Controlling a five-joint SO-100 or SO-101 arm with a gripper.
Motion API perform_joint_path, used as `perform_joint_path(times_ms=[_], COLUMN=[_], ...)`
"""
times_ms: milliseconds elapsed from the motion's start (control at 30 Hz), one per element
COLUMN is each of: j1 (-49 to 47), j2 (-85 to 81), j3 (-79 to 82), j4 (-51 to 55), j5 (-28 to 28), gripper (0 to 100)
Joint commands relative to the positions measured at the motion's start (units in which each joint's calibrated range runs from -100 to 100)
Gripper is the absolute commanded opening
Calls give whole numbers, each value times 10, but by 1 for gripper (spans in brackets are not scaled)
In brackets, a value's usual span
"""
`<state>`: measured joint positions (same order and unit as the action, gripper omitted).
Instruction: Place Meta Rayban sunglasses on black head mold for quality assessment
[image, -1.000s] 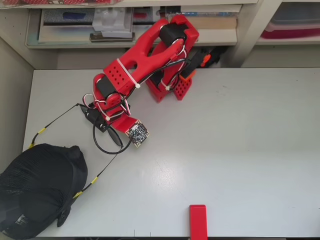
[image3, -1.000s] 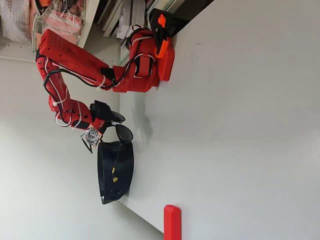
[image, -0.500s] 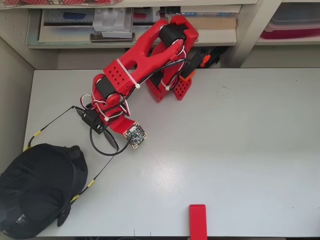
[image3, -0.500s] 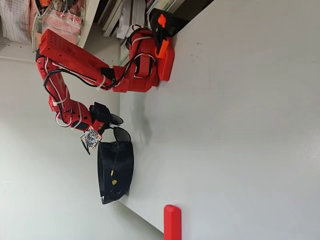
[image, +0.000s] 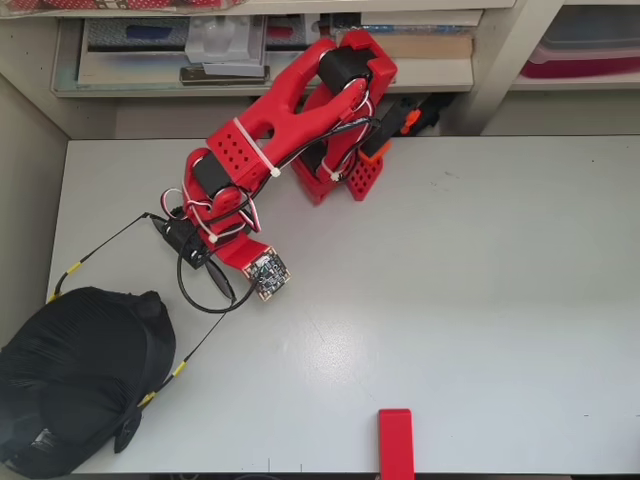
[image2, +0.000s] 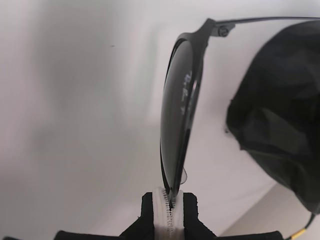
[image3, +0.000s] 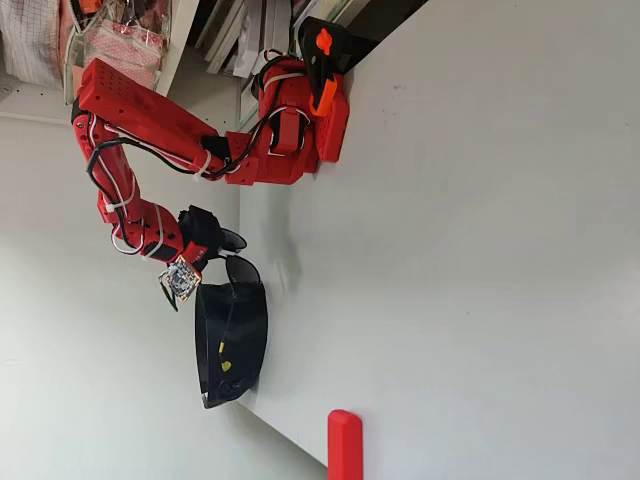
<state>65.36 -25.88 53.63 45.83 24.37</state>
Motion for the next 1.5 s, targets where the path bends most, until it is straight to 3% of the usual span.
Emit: perform_joint_path(times_ms=[0,1233,1467], j1=[6,11,10], j2=[-4,-3,59], j3=[-14,5,-44], j4=[-57,-60,-60], j5=[-6,0,1], gripper=[0,0,0])
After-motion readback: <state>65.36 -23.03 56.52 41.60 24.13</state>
